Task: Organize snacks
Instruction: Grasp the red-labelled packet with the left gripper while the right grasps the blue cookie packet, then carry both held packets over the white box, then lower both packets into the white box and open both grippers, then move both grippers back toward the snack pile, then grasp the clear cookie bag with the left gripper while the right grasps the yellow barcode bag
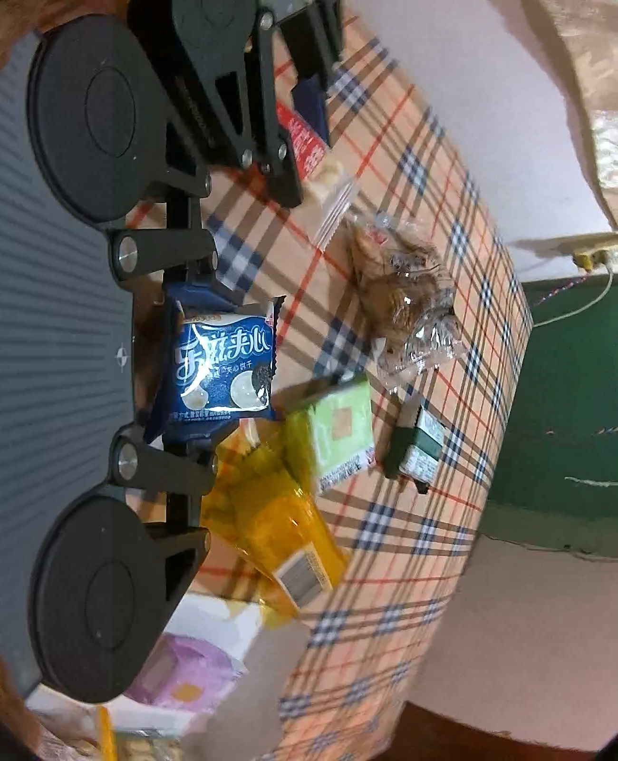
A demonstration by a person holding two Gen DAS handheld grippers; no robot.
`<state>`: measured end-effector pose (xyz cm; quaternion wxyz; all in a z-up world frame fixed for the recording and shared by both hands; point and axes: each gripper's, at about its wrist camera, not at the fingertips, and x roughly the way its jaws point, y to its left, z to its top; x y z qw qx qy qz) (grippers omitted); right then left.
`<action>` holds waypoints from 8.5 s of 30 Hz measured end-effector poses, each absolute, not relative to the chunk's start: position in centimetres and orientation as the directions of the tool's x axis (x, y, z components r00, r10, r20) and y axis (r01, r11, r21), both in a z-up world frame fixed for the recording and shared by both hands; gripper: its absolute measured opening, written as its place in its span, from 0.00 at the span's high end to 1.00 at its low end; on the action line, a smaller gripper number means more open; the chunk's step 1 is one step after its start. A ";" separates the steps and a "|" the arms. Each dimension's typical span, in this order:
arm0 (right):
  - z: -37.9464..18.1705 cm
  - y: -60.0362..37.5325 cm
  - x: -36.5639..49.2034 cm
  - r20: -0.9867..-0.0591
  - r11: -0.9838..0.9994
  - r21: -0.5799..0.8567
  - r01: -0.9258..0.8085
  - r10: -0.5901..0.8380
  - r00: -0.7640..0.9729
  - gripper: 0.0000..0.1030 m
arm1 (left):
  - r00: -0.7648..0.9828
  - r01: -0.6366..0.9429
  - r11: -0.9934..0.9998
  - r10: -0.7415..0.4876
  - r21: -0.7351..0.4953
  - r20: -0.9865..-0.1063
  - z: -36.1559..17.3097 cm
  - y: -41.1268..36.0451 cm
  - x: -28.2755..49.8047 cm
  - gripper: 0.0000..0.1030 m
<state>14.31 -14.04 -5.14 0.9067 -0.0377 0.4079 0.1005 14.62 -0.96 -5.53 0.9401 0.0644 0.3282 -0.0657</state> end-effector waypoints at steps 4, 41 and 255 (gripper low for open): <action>-4.5 -13.5 13.1 -0.725 0.981 0.001 -0.194 0.134 0.676 0.43 | 0.784 0.109 0.993 -0.063 0.037 -0.617 -4.4 -0.4 14.0 0.68; 7.2 -17.6 -3.4 -0.554 0.997 0.016 -0.074 0.071 0.830 0.43 | 0.831 0.094 0.995 -0.068 0.018 -0.552 4.9 -4.1 3.0 0.68; -2.2 -21.2 17.8 -0.703 0.989 0.089 0.117 -0.021 0.711 0.56 | 0.770 0.108 0.994 -0.062 0.034 -0.635 -4.3 -2.6 18.0 0.52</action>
